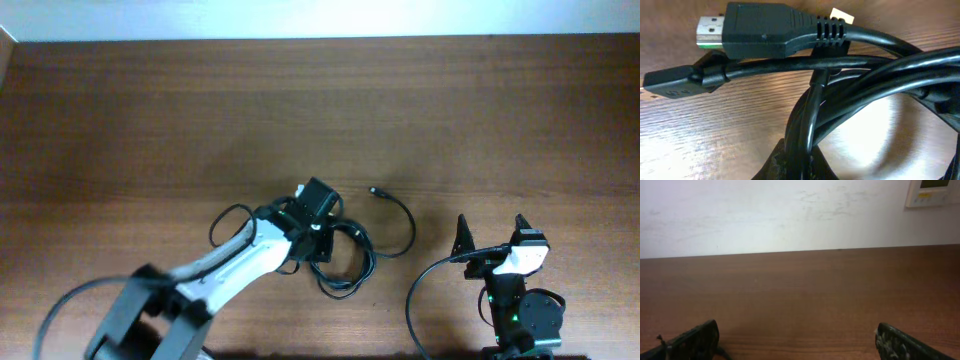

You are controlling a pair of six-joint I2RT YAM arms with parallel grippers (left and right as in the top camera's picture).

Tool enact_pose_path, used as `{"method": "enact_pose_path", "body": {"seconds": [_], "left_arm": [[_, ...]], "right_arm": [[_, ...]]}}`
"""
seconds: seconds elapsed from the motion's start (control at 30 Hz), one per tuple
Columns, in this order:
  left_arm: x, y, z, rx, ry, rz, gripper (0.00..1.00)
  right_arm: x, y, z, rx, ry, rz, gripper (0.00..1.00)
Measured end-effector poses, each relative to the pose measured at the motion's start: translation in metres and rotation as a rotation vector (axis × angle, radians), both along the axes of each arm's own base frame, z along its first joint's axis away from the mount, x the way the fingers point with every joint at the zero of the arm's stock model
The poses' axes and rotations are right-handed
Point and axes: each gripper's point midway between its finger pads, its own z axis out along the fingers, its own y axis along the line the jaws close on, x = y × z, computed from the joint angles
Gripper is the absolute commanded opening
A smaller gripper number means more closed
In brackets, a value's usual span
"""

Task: Untangle cables
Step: 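Lift the bundle with the left gripper and reach the right gripper toward it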

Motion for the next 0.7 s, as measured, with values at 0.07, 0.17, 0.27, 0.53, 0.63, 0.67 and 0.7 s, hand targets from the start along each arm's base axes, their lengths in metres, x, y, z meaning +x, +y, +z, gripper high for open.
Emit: {"method": "enact_pose_path", "body": {"seconds": [0.07,0.17,0.27,0.53,0.63,0.67,0.7], "left_arm": [[0.005,-0.006,0.022,-0.053,-0.053,-0.004,0.0],[0.01,-0.014,0.059,-0.14,-0.139,-0.012,0.0],[0.009,-0.018,0.093,-0.219,-0.212,-0.023,0.0],[0.0,-0.014,0.172,-0.365,-0.425,-0.062,0.0],[-0.003,-0.012,0.184,-0.371,-0.474,-0.099,0.0],[-0.003,-0.012,0.185,-0.367,-0.48,-0.109,0.0],[-0.003,-0.011,0.185,-0.362,-0.485,-0.117,0.0]], "right_arm": [[0.0,0.0,0.0,-0.001,0.0,0.0,0.99],[0.0,0.0,0.0,-0.001,0.0,0.0,0.99],[0.0,0.0,0.0,0.0,0.0,0.0,0.99],[0.0,0.005,0.001,0.025,-0.004,0.026,0.99],[-0.001,0.021,0.007,0.121,-0.018,0.116,0.99],[-0.003,0.028,0.007,0.153,-0.012,0.154,0.99],[-0.004,0.035,0.007,0.185,-0.005,0.196,0.99]]}}
